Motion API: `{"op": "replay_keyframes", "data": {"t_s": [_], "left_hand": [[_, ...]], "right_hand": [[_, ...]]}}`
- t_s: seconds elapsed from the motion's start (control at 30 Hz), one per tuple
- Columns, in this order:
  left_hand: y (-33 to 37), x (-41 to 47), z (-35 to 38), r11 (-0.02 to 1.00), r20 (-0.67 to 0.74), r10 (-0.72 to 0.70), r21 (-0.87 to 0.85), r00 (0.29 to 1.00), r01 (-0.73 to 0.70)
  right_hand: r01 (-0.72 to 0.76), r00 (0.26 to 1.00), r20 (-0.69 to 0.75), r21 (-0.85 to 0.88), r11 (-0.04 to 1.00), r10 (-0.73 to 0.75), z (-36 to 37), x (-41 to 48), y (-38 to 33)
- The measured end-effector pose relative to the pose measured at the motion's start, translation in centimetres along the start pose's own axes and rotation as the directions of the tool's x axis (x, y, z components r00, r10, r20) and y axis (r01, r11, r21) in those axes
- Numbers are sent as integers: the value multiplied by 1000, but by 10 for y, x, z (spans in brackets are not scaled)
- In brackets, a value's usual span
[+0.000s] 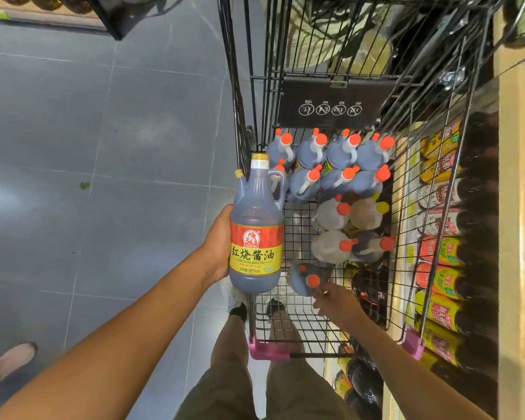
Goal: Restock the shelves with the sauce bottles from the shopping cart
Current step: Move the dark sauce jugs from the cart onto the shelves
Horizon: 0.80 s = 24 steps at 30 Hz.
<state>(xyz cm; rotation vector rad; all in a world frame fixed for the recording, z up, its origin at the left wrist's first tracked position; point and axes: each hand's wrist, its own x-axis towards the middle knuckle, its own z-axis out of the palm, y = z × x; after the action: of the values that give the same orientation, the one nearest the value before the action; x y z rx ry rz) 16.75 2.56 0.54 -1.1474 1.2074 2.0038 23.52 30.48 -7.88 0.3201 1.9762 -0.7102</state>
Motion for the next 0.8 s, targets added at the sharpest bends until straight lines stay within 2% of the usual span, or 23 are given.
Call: {"op": "replay_keyframes", "data": {"t_s": [0.2,0.5,0.67,0.8], "left_hand": [[0,0,1,1000,16,-4,-18,1000,5],[-1,1,4,999,6,4,-44,1000,-4],[-1,1,4,998,6,-6,-56,1000,7],[-2,2,1,999,7,7,-35,1000,-7]], "right_hand": [[60,996,-68,-64,996,-64,8,-3,21],[-6,994,-111,-151,989,-10,38,31,44],[54,974,-213,-132,990,-82,52,56,56],[152,928,-328,-96,984,-176,52,58,45]]}}
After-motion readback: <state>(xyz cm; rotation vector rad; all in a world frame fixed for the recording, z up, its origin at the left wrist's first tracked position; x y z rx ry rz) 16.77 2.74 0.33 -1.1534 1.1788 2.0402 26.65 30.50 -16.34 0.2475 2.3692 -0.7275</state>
